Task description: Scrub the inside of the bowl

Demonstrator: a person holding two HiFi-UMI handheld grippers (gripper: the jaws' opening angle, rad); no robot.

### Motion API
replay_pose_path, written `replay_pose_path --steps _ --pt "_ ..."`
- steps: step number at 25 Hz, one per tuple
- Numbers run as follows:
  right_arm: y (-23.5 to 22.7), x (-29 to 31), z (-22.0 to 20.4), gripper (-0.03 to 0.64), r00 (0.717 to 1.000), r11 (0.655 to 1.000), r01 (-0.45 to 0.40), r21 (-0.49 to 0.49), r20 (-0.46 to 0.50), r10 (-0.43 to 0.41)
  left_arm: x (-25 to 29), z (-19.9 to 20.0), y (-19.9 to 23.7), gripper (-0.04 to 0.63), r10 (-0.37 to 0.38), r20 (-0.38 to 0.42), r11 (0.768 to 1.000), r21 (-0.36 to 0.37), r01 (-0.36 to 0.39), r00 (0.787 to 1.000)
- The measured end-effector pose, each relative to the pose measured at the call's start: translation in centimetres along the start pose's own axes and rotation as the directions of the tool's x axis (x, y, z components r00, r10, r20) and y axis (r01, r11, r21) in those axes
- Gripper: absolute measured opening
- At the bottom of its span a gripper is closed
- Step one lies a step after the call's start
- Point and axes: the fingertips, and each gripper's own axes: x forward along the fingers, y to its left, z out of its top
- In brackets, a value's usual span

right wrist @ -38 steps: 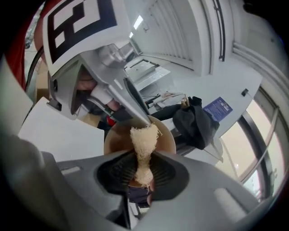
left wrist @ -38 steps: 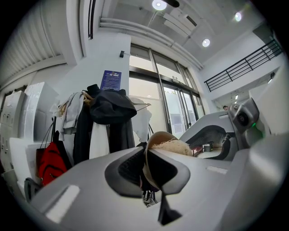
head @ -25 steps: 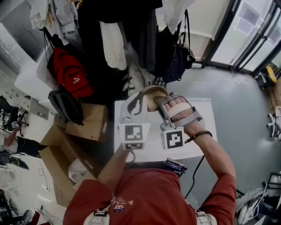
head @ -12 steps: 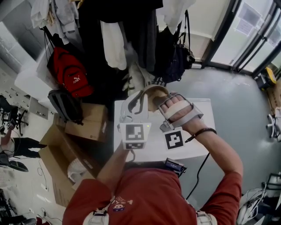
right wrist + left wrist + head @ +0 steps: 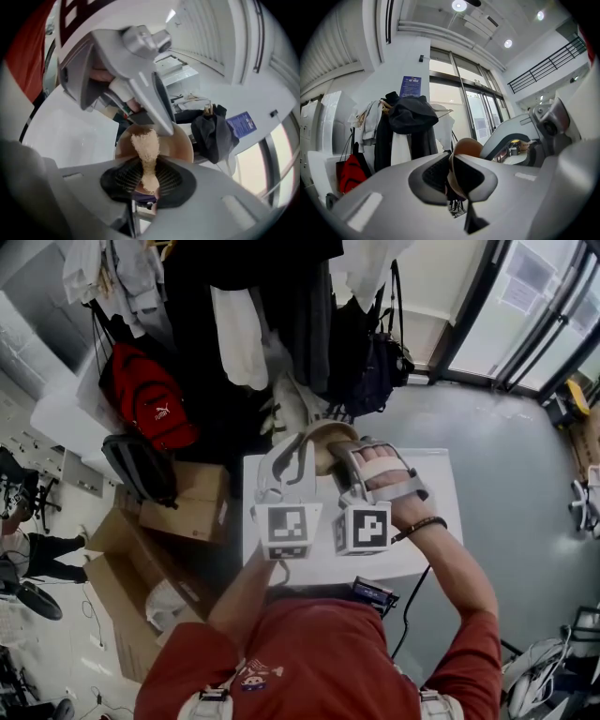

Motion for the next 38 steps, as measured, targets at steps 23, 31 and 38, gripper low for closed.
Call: replay_pose_path --steps 23,31,38 --pt "-0.7 0.4 -0.2 0.077 0.975 0.541 -0.222 0.811 0.180 0.131 -0.5 0.7 0.1 0.038 0.013 0.017 0.998 0.067 -0.014 1.000" --pt "-2.2 0.6 -1.4 0.077 0.970 0.166 -0.242 0.956 0.235 0.062 -0.5 1.2 0.3 0.038 0.018 0.048 0.999 0.047 -0.020 0.999" --pt "-2.5 0.3 -2.3 0.077 0.954 -0.252 -0.297 0.921 0.299 -0.032 -0.8 1.8 0.2 0.037 0.033 0.086 0.998 0.055 -0.038 0.996"
